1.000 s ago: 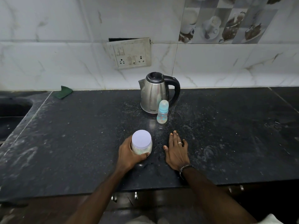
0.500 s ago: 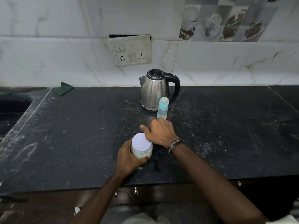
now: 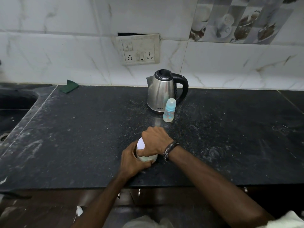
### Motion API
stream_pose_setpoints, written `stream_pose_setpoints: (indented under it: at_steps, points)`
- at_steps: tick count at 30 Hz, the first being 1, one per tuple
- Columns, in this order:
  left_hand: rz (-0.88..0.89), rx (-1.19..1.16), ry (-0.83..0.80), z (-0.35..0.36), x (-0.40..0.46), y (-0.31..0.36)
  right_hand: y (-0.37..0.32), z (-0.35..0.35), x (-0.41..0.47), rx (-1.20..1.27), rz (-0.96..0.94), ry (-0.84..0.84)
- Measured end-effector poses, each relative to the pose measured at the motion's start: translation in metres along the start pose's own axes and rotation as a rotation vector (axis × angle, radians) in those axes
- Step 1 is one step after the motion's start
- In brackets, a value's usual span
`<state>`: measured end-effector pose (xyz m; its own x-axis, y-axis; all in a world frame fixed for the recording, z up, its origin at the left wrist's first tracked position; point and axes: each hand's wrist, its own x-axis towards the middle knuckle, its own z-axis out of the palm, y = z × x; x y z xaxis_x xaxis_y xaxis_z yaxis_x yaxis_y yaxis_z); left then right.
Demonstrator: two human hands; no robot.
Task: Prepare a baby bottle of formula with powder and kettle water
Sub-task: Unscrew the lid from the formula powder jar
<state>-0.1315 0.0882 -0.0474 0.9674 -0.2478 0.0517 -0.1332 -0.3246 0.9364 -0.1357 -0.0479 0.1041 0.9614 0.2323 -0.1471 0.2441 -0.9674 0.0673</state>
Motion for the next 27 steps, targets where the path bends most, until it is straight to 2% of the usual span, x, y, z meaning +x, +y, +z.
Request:
stream_pose_setpoints:
  at_steps: [11,16,19,21,23,25,27]
  points:
    - [0.033,0.007,0.010,-0.001,0.001,0.007,0.013,0.004,0.004,0.026,-0.151,0.047]
    - [0.078,0.027,-0.043,-0.006,0.000,0.009,0.017,0.009,0.006,-0.094,-0.331,-0.037]
    - [0.102,0.035,-0.051,-0.005,-0.001,0.013,0.019,0.006,0.007,-0.072,-0.387,-0.129]
    - [0.088,0.029,-0.050,-0.005,0.000,0.010,0.019,0.002,0.006,0.021,-0.354,-0.193]
    - [0.064,0.027,-0.064,-0.006,0.002,0.005,0.016,0.000,0.004,0.071,-0.277,-0.145]
    - [0.051,0.035,-0.077,-0.005,0.004,-0.001,0.008,-0.001,0.001,-0.047,-0.162,-0.064]
    - [0.047,0.043,-0.071,-0.004,0.004,-0.001,-0.003,0.002,-0.001,-0.139,-0.052,-0.073]
